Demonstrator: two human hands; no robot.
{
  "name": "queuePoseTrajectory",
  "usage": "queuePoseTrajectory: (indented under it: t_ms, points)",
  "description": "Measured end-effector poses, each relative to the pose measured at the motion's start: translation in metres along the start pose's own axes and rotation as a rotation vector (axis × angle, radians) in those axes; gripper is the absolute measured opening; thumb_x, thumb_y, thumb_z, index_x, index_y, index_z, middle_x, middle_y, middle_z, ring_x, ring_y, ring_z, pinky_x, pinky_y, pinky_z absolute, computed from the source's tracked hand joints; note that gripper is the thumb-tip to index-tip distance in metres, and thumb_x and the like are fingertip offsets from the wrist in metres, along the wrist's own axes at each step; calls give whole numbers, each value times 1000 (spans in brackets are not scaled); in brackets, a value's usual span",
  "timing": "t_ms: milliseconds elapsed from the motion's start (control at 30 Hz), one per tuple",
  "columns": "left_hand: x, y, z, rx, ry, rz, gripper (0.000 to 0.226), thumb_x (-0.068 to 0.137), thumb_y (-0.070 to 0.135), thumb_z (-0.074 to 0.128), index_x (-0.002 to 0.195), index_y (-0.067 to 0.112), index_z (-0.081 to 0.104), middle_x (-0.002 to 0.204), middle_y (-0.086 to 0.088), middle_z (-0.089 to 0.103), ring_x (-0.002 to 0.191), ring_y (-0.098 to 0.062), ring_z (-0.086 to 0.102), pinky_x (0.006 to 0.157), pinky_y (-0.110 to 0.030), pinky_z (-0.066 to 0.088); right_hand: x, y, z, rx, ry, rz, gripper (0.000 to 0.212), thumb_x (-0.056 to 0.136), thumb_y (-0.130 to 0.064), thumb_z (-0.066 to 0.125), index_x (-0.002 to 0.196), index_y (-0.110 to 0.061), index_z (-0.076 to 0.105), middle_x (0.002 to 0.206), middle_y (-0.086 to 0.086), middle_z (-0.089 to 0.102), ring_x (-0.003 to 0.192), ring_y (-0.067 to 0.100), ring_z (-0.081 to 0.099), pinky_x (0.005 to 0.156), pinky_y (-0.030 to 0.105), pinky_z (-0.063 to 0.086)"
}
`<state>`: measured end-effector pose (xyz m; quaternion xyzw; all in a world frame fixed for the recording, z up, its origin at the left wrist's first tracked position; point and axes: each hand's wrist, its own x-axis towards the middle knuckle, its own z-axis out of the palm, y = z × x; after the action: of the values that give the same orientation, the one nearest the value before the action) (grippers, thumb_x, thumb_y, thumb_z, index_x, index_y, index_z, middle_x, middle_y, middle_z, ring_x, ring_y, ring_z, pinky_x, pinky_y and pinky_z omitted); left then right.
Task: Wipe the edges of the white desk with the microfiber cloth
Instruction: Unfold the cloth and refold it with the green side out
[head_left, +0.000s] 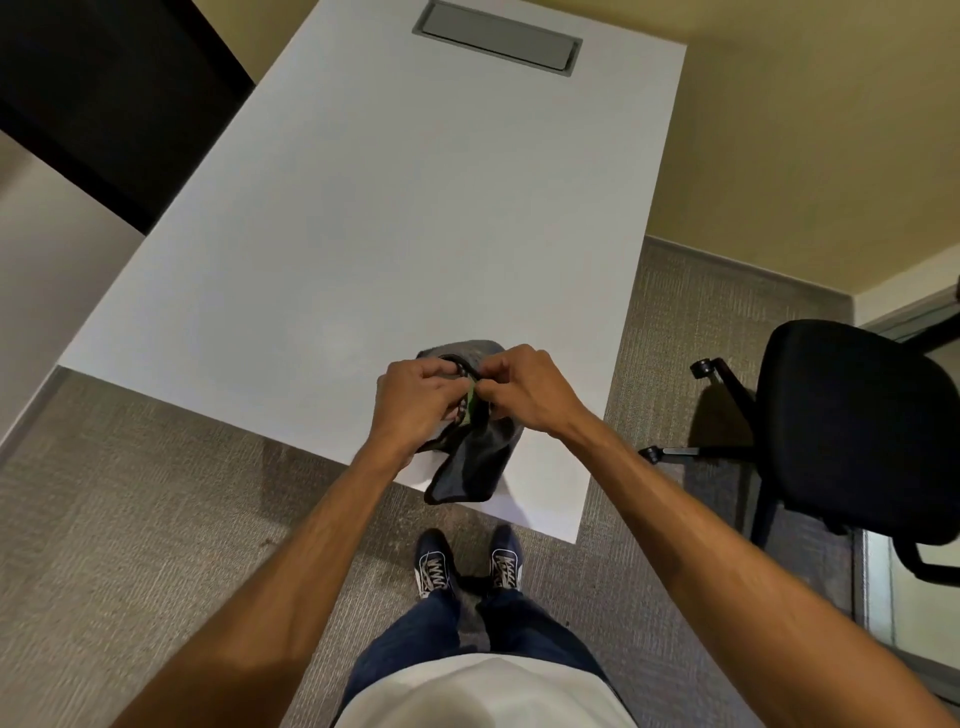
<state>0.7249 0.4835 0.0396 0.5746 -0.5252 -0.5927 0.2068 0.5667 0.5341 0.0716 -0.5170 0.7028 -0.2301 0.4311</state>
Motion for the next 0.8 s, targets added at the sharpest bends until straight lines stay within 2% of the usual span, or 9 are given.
queuePoseTrajectory:
  t_ms: [67,100,200,267,400,533,633,800]
  points:
    - [0,2,-2,20,52,-10,20,80,13,83,99,17,79,75,9,78,71,-9,76,66,-22,61,0,3,-4,118,-23,51,15,90,-5,61,84,-3,75,81,23,72,75,36,71,80,51,63]
    - [0,3,-4,32,58,-13,17,80,13,83,95,18,80,75,8,78,71,-9,76,66,-23,61,0,5,-6,173,-22,78,15,91,-3,61,88,-2,76,84,26,71,73,32,69,80,50,64]
    - [0,3,-20,-13,46,-33,12,78,10,81,82,22,80,75,2,78,71,-15,76,64,-25,60,1,12,-15,313,36,143,18,93,2,59,96,-3,76,77,16,68,69,19,63,66,35,62]
    - [0,2,-35,-51,55,-43,13,75,10,80,74,23,80,73,-1,77,68,-17,75,62,-25,59,1,18,-25,417,91,178,18,93,7,55,100,3,71,74,14,67,63,20,65,62,35,62]
    - [1,-5,-64,-114,139,-57,13,72,12,73,67,23,77,68,-1,74,64,-16,70,64,-30,61,-1,30,-47,546,135,230,21,96,8,50,99,-3,67,79,13,67,65,21,66,67,36,62]
    - [3,-9,-86,-193,210,-88,20,83,7,65,69,20,72,67,-2,71,62,-16,66,55,-23,55,-3,42,-61,706,191,295,28,97,11,44,87,-8,61,80,7,64,70,18,62,73,35,57]
    - [5,-8,-101,-255,239,-99,10,82,8,64,76,15,70,69,-2,73,60,-16,66,55,-24,54,-6,51,-67,865,218,341,32,98,14,38,83,-8,58,81,8,59,74,20,57,83,38,54]
    - [6,-11,-122,-291,278,-88,11,84,8,62,79,15,68,64,3,72,55,-10,66,54,-21,55,-9,63,-70,984,228,400,32,101,11,35,93,-7,61,97,12,64,91,25,62,94,44,53]
